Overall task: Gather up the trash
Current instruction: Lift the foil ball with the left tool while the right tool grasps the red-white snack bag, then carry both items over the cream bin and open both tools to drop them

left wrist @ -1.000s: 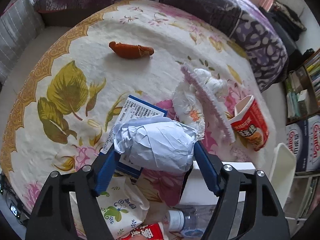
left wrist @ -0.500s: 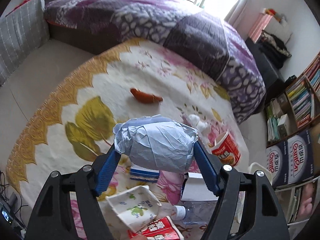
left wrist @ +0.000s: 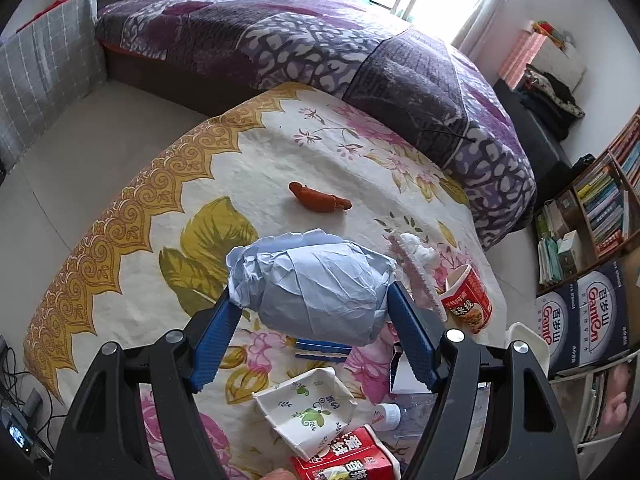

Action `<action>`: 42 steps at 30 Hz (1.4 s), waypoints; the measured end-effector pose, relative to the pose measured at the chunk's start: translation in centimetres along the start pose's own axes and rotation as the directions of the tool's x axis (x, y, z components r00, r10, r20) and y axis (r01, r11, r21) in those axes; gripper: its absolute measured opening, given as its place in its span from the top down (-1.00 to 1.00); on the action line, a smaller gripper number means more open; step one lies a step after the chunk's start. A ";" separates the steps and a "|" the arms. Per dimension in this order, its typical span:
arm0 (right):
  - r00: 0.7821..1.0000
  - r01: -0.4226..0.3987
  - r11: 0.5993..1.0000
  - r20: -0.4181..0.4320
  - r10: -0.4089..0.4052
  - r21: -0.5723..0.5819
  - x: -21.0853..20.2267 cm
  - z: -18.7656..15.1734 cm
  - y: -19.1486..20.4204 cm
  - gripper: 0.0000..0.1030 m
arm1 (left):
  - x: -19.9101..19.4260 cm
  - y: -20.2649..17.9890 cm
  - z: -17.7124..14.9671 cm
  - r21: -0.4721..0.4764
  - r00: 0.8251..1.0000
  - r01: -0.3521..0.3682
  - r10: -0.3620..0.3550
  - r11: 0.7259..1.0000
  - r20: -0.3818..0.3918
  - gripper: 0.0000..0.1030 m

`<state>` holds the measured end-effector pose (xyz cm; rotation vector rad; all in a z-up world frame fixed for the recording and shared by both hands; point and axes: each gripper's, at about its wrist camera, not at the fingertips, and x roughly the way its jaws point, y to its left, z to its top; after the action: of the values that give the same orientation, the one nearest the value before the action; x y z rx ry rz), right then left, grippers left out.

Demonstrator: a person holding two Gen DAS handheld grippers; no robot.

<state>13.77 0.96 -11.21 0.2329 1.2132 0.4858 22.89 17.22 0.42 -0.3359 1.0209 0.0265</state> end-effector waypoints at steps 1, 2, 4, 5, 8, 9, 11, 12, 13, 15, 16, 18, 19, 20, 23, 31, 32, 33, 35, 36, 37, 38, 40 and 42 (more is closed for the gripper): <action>1.000 0.020 1.000 0.003 -0.020 -0.015 0.2 0.0 0.2 -0.87 | 0.0 0.2 -0.1 -0.001 1.000 0.002 -0.002 1.000 -0.001 -0.41; 0.999 0.042 0.998 0.001 -0.042 -0.037 0.6 0.0 0.5 -0.87 | 0.0 0.2 -0.2 0.000 1.000 0.003 -0.003 1.000 -0.004 -0.41; 0.997 0.074 0.995 -0.013 -0.075 -0.073 1.3 0.0 0.9 -0.87 | 0.0 0.4 -0.3 0.003 1.000 0.001 -0.001 1.000 -0.005 -0.42; 0.995 0.097 0.991 -0.015 -0.099 -0.094 1.7 0.0 1.2 -0.87 | 0.0 0.4 -0.3 0.005 1.000 -0.001 0.001 1.000 -0.006 -0.42; 0.993 0.116 0.985 0.001 -0.117 -0.126 2.1 -0.3 1.2 -0.86 | 0.1 0.7 -0.4 0.003 1.000 -0.005 0.005 1.000 -0.010 -0.42; 0.994 0.113 0.985 0.009 -0.113 -0.127 2.1 -0.3 1.2 -0.82 | 0.1 0.8 -0.4 0.003 1.000 -0.006 0.006 1.000 -0.011 -0.42; 0.993 0.116 0.985 0.018 -0.114 -0.130 2.0 -0.3 1.0 -0.51 | 0.1 0.9 -0.4 0.005 1.000 -0.007 0.007 1.000 -0.010 -0.42; 0.994 0.109 0.986 0.014 -0.108 -0.130 1.9 -0.2 0.9 -0.32 | 0.1 0.9 -0.5 0.007 1.000 -0.008 0.008 1.000 -0.010 -0.42; 0.994 0.105 0.986 0.016 -0.104 -0.127 1.8 -0.2 0.8 -0.22 | 0.1 0.8 -0.5 0.009 1.000 -0.008 0.008 1.000 -0.009 -0.42; 0.995 0.100 0.987 0.014 -0.100 -0.129 1.6 -0.3 0.7 0.05 | 0.1 0.8 -0.5 0.015 1.000 -0.011 0.011 1.000 -0.008 -0.42; 0.995 0.103 0.986 0.019 -0.101 -0.134 1.4 -0.3 0.7 0.09 | 0.1 0.7 -0.6 0.018 1.000 -0.013 0.013 1.000 -0.006 -0.42; 0.995 0.099 0.985 0.025 -0.097 -0.139 1.1 -0.4 0.7 0.25 | 0.0 0.6 -0.7 0.024 1.000 -0.016 0.016 1.000 -0.002 -0.42; 0.995 0.098 0.986 0.028 -0.095 -0.137 0.9 -0.4 0.6 0.25 | 0.0 0.5 -0.7 0.026 1.000 -0.017 0.017 1.000 -0.001 -0.42; 0.995 0.096 0.986 0.032 -0.092 -0.137 0.7 -0.4 0.6 0.26 | 0.0 0.5 -0.7 0.026 1.000 -0.016 0.016 1.000 0.000 -0.42; 0.994 0.101 0.984 0.052 -0.095 -0.144 -0.2 -0.6 0.6 0.29 | 0.0 0.4 -0.7 0.027 1.000 -0.017 0.017 0.999 0.001 -0.42; 0.986 0.110 0.985 0.136 -0.091 -0.132 -3.4 -0.4 0.1 0.30 | -0.1 -0.9 -1.1 0.048 1.000 -0.008 0.007 0.999 0.005 -0.42; 0.985 0.109 0.986 0.143 -0.091 -0.127 -3.7 -0.4 -0.1 0.30 | -0.1 -1.2 -1.1 0.052 1.000 -0.006 0.005 0.999 0.006 -0.42; 0.984 0.109 0.987 0.152 -0.090 -0.122 -4.1 -0.3 -0.2 0.30 | -0.1 -1.4 -1.1 0.056 1.000 -0.004 0.003 0.998 0.007 -0.42; 0.980 0.116 0.987 0.175 -0.095 -0.112 -5.0 -0.2 -0.7 0.30 | -0.1 -1.9 -1.3 0.064 1.000 -0.001 0.000 0.998 0.009 -0.42; 0.978 0.118 0.987 0.187 -0.097 -0.107 -5.6 -0.1 -0.9 0.30 | -0.1 -2.1 -1.3 0.068 1.000 0.001 -0.002 0.998 0.009 -0.42; 0.975 0.119 0.988 0.198 -0.098 -0.099 -6.1 0.0 -1.2 0.30 | 0.0 -2.5 -1.4 0.072 1.000 0.003 -0.003 0.997 0.009 -0.42; 0.974 0.119 0.989 0.206 -0.098 -0.091 -6.5 0.0 -1.5 0.30 | 0.0 -2.7 -1.5 0.076 1.000 0.004 -0.005 0.997 0.009 -0.42; 0.969 0.118 0.991 0.225 -0.100 -0.069 -7.4 0.2 -2.3 0.30 | 0.1 -3.3 -1.6 0.084 1.000 0.007 -0.008 0.996 0.007 -0.42; 0.963 0.125 0.991 0.245 -0.110 -0.047 -8.3 0.3 -3.1 0.30 | 0.3 -4.1 -1.8 0.096 1.000 0.011 -0.011 0.995 0.006 -0.42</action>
<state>12.57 -5.69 -5.46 0.1609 0.9662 0.3785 22.26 12.79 0.39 -0.2536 1.0106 -0.0317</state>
